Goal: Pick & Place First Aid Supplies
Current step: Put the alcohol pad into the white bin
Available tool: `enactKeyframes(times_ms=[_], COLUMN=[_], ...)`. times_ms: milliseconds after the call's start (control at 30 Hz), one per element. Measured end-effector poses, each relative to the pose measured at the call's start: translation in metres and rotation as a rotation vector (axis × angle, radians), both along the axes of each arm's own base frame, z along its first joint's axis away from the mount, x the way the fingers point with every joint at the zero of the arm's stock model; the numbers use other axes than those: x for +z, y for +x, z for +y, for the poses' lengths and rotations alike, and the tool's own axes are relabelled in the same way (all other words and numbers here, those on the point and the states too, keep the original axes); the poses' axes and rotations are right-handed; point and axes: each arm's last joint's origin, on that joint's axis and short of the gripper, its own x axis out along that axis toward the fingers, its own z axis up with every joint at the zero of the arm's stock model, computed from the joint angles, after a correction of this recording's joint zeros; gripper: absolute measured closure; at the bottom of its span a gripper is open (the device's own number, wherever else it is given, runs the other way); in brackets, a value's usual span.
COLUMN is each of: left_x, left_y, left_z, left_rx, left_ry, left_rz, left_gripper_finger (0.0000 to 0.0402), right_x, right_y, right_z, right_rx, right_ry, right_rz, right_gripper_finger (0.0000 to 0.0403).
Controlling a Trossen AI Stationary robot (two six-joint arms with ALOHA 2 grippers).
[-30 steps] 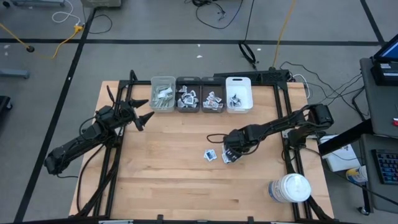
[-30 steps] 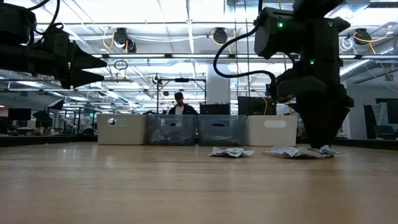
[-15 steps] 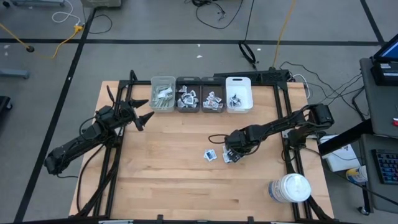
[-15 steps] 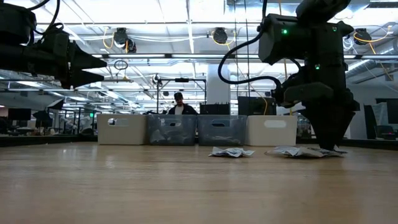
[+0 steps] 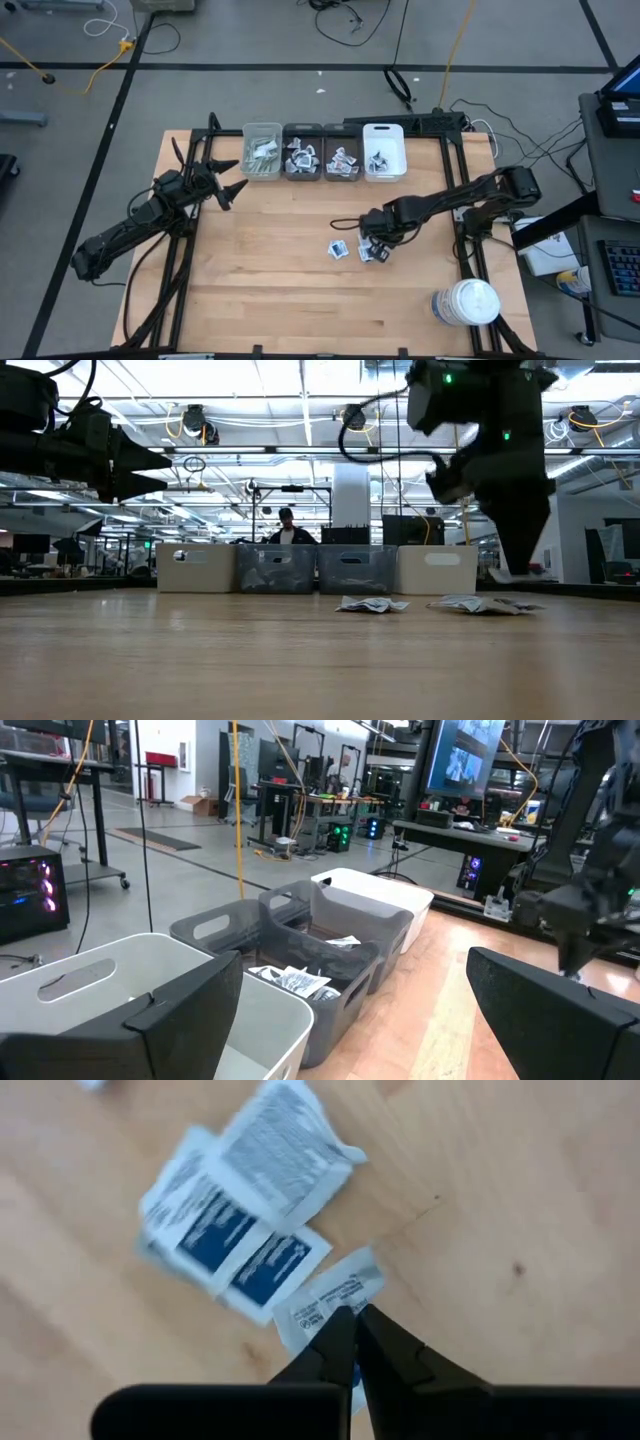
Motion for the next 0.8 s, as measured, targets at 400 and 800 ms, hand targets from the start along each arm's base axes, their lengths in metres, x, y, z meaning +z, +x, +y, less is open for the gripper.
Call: enactKeyframes(times_ms=[400, 800], left_x=[0.000, 0.000], left_y=[0.000, 0.000], left_z=[0.000, 0.000], left_rx=[0.000, 0.000], left_ry=[0.000, 0.000], left_rz=[0.000, 0.000], left_gripper_finger=[0.0009, 0.0009], right_x=[0.070, 0.118], right_y=[0.021, 0.021], right_z=[-0.013, -0.067], right_rx=[0.310, 0.339], right_ry=[0.050, 0.018], right_rz=[-0.100, -0.123], right_gripper_finger=[0.0401, 0.0402])
